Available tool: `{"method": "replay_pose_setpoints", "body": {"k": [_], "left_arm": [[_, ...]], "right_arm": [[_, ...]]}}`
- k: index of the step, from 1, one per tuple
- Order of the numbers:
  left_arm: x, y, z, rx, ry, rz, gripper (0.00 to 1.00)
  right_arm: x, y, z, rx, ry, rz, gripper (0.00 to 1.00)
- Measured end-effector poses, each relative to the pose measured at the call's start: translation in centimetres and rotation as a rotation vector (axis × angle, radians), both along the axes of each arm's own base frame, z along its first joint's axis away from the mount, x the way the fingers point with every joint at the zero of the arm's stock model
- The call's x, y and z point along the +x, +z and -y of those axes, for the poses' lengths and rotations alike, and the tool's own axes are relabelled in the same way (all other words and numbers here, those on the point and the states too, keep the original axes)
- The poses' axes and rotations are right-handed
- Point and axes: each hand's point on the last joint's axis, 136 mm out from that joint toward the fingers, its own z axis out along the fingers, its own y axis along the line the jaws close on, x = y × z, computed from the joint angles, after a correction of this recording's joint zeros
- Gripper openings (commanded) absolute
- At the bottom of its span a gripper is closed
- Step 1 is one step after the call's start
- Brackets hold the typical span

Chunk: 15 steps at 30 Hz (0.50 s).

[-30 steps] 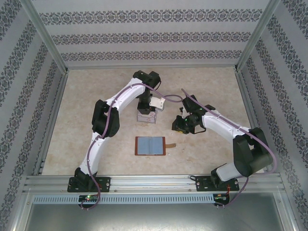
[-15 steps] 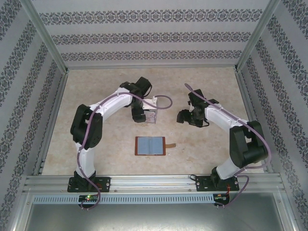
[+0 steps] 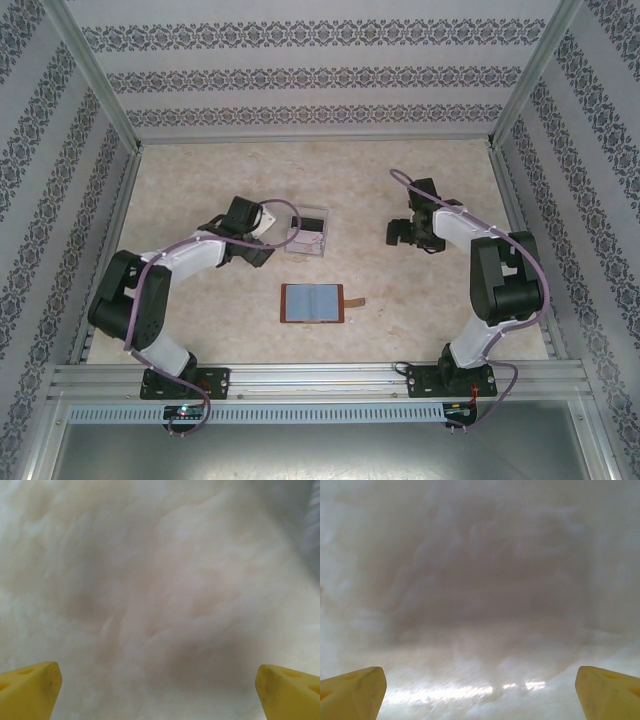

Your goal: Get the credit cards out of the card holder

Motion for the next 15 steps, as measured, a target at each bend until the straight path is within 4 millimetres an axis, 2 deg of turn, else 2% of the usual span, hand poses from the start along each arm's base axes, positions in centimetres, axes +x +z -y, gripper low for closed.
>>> {"method": "replay_pose_setpoints", "body": {"k": [5,8,11,15], "left_arm": [[-0.7,0.4,-6.0,-0.104,0.253,0.136,1.00],[-0.8,0.7,-9.0,-0.174,0.380,0.232,1.00],[-1.1,0.4,-11.0,-0.246,0.459,0.298,1.00],[-0.9,0.9,-12.7,-0.369,0.514,0.409,1.00]], "right_arm": [[2.1,1.7,3.4,-0.077,-0.038,0.146,0.95],[2.5,2.1,4.9,-0.115,-0.051,0.249,0.95],[2.2,1.8,5.9,-0.152,-0.049,0.325,0.95],[2.1,2.4,5.9,-0.167,-0.023,0.470,0.97]]}}
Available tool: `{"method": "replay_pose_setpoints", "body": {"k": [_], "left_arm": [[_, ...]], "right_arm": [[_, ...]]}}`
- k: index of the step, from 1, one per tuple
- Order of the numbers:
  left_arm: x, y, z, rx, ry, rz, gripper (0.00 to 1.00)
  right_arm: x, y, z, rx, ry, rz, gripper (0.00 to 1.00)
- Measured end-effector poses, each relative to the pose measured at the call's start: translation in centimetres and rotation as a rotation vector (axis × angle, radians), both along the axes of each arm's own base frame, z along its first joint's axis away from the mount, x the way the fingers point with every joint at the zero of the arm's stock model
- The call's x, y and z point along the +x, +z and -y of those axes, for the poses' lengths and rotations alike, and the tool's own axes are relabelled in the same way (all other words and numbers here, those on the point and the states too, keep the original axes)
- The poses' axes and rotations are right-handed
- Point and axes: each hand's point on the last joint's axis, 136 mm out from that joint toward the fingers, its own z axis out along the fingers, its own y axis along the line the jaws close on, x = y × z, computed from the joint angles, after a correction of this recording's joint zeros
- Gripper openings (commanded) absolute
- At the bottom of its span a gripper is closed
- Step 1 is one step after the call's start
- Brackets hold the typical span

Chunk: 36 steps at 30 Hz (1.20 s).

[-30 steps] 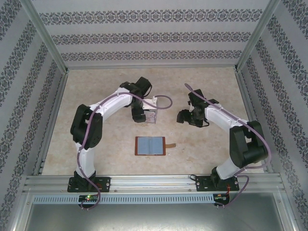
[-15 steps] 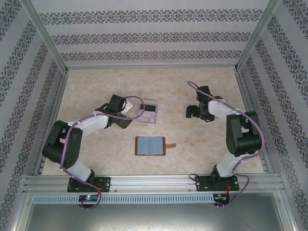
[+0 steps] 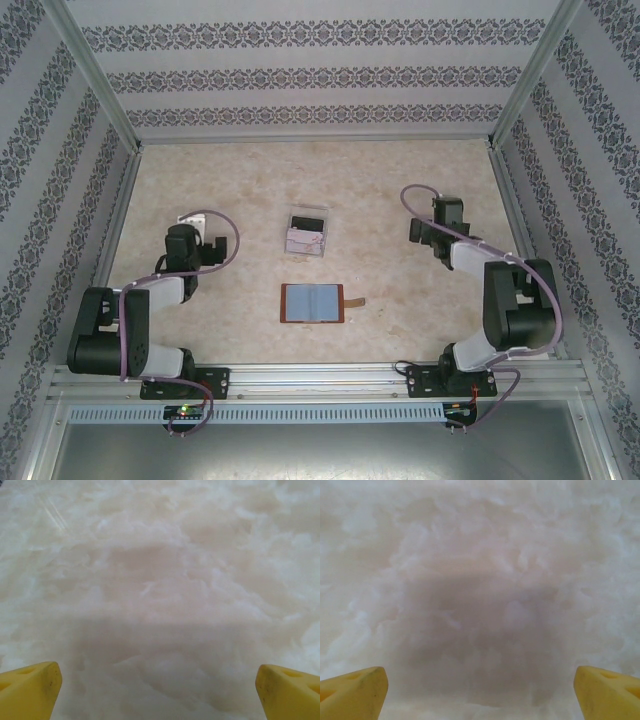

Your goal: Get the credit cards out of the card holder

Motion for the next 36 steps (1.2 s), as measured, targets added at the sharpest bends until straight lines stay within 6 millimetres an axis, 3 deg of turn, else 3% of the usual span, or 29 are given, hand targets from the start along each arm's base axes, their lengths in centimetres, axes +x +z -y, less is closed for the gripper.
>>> {"method": "replay_pose_setpoints", "body": {"k": [4,14,17,24,36], "left_arm": [[1.1,0.7,-0.6,-0.078,0.003,0.115,1.00],[2.5,0.4,1.4,-0.107,-0.082,0.175,1.00],[3.4,1.4,2.3,-0.073,-0.082,0.198,1.00],[3.6,1.7,2.0,-0.039,-0.056,0.204,1.00],[3.6,1.7,2.6,-0.027,-0.097,0.203,1.00]], "right_arm": [[0.4,1.2,-0.4,0.011,0.032,0.140,0.98],[0.9,3.0,-1.9,0.028,0.129,0.336,0.98],[0.4,2.1,-2.0,0.033,0.137,0.330,0.98],[0.9,3.3,-2.1,0.024,0.146,0.384,0.98],[1.1,3.7,-2.2,0.014,0.156,0.399,0.98]]}}
